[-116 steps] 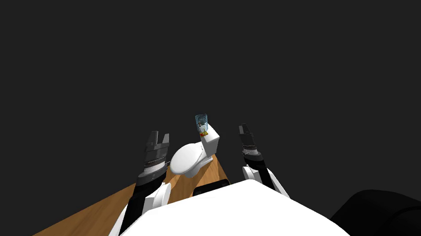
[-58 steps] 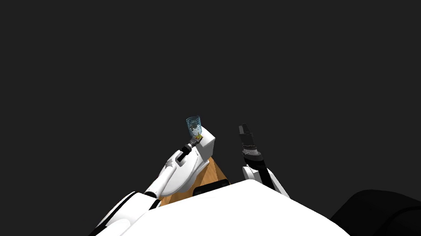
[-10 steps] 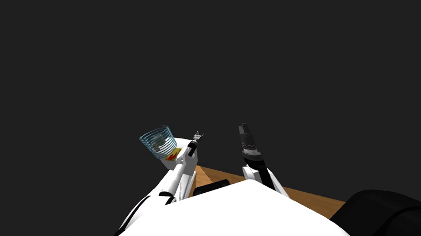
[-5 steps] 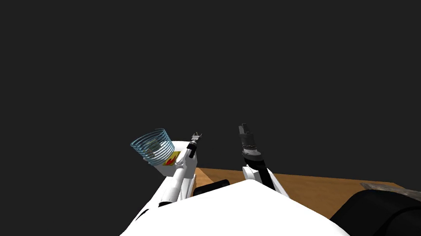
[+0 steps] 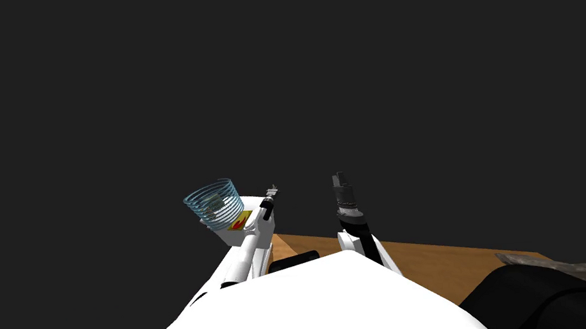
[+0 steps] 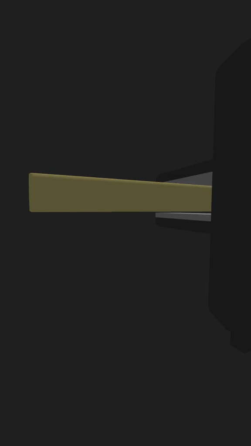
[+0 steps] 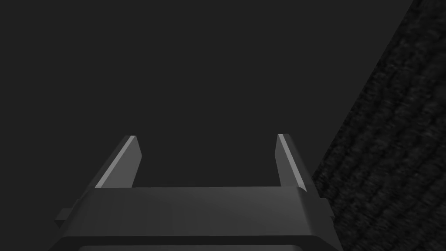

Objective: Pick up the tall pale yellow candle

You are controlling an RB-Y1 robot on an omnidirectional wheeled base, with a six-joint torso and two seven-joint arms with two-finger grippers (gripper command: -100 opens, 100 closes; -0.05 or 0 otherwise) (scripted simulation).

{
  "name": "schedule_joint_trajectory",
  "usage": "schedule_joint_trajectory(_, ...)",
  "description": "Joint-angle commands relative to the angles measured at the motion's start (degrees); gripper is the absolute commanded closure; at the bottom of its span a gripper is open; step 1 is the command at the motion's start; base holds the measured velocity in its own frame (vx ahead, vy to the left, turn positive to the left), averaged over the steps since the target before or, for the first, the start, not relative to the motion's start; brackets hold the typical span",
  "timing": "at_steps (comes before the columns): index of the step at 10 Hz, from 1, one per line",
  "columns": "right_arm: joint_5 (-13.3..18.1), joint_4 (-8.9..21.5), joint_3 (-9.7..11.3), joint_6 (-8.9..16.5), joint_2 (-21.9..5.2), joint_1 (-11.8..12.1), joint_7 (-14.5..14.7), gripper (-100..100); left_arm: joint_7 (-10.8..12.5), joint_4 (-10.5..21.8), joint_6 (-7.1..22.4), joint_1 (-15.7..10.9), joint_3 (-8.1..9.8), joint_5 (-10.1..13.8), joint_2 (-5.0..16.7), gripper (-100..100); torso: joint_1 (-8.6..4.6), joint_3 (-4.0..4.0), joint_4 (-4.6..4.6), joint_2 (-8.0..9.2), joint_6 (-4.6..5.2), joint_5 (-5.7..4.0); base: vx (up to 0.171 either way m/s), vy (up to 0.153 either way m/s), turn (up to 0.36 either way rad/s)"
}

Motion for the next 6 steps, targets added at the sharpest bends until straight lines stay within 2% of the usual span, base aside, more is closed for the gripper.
schedule_joint_trajectory(1,0.0,0.0,0.0,0.0,0.0,0.0,0.0,0,0.0,0.0,0.0,0.0,0.00,0.0,0.0,100,0.00,0.00,0.00,0.00,0.00,0.00,0.000,0.000,0.000)
schedule_joint_trajectory(2,0.0,0.0,0.0,0.0,0.0,0.0,0.0,0,0.0,0.0,0.0,0.0,0.00,0.0,0.0,0,-0.01,0.00,0.00,0.00,0.00,0.00,0.000,0.000,0.000)
schedule_joint_trajectory(3,0.0,0.0,0.0,0.0,0.0,0.0,0.0,0,-0.8,2.1,-1.6,-1.7,0.04,1.3,0.5,100,-0.01,0.00,0.00,0.00,0.00,0.00,0.003,-0.062,0.266)
schedule_joint_trajectory(5,0.0,0.0,0.0,0.0,0.0,0.0,0.0,0,-1.7,6.0,-5.3,-5.1,-2.55,5.2,3.4,100,-0.45,-0.03,-0.01,-0.06,-0.02,-0.06,0.017,-0.176,0.382)
schedule_joint_trajectory(6,0.0,0.0,0.0,0.0,0.0,0.0,0.0,0,-1.7,6.7,-5.9,-5.1,-2.55,5.8,3.4,100,-0.71,-0.04,0.00,-0.09,0.02,-0.11,0.016,-0.143,0.176)
